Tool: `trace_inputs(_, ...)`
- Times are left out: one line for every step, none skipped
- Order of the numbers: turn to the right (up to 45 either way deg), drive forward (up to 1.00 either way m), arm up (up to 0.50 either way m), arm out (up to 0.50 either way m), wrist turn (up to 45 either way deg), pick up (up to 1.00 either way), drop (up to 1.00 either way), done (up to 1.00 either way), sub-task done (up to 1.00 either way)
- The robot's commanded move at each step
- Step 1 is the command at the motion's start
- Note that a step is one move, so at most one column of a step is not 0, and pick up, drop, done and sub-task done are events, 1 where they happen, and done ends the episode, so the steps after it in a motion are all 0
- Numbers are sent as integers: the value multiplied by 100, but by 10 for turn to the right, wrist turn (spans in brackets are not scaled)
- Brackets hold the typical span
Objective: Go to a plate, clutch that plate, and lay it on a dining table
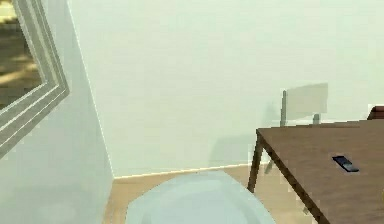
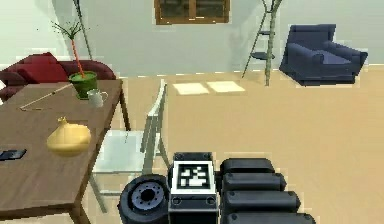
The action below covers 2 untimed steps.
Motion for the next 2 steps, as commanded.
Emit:
trace_inputs(0, 50, 0, 0, 0, 0, 0, 0, 0)
trace_inputs(450, 0, 0, 0, 0, 0, 0, 0, 0)
